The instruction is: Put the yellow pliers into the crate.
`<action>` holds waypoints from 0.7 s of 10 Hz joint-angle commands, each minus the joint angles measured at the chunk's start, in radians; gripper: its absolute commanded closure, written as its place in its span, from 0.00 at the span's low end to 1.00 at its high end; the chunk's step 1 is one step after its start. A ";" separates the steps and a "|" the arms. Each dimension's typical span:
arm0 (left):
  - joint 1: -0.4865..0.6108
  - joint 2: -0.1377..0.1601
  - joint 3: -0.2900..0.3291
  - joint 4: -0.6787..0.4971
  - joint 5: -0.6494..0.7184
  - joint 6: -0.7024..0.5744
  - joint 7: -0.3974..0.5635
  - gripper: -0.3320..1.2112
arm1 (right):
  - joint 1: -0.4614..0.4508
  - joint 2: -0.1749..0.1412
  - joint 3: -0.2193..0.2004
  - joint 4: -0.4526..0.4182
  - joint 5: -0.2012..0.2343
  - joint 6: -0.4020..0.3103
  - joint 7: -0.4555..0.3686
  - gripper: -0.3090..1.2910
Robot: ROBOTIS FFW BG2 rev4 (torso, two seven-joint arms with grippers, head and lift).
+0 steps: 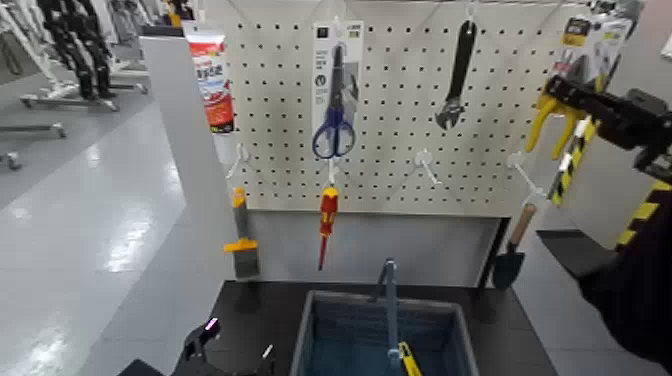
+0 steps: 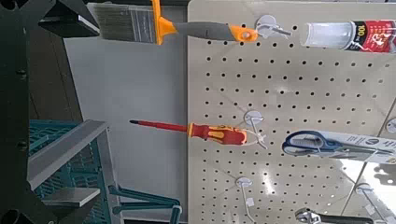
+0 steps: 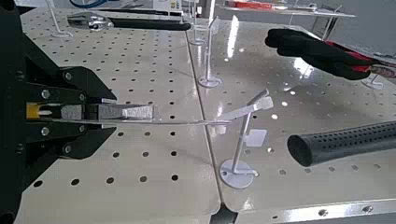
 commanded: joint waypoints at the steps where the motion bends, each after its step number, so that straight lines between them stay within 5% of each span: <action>1: 0.002 0.002 0.000 0.000 0.001 -0.001 0.000 0.28 | 0.041 0.010 -0.027 -0.116 0.000 0.016 0.002 0.93; 4: 0.003 0.002 0.001 -0.002 0.001 -0.001 0.000 0.28 | 0.134 0.045 -0.076 -0.334 0.001 0.050 -0.009 0.93; 7: 0.002 0.008 0.000 -0.002 0.001 -0.001 0.001 0.28 | 0.196 0.109 -0.073 -0.420 0.015 0.050 -0.023 0.93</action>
